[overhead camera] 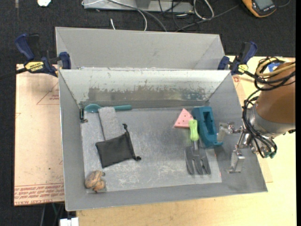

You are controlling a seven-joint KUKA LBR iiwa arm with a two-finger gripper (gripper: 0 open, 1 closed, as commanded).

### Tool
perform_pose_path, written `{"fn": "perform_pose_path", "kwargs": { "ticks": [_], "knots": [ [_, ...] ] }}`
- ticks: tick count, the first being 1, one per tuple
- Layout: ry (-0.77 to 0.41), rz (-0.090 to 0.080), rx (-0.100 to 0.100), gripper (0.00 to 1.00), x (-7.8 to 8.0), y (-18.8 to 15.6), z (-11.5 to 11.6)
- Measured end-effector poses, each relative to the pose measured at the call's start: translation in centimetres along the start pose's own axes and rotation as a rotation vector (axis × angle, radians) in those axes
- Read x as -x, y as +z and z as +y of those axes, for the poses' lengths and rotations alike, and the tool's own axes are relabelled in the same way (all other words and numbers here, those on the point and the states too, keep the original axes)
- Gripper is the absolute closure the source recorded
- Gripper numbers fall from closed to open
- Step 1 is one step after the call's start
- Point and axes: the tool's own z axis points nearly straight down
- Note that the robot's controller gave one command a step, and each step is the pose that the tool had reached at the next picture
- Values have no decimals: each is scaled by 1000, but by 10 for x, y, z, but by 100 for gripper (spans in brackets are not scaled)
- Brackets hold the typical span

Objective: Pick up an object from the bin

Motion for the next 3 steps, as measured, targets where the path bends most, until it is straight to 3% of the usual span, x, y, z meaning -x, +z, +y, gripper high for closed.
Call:
{"fn": "perform_pose_path", "kwargs": {
  "ticks": [1,2,3],
  "knots": [
    [-5,-8,-2,0,2,-4,1],
    [-61,-11,-2,0,4,63,42],
    [-49,-18,-5,0,25,106,76]
  ]
}}
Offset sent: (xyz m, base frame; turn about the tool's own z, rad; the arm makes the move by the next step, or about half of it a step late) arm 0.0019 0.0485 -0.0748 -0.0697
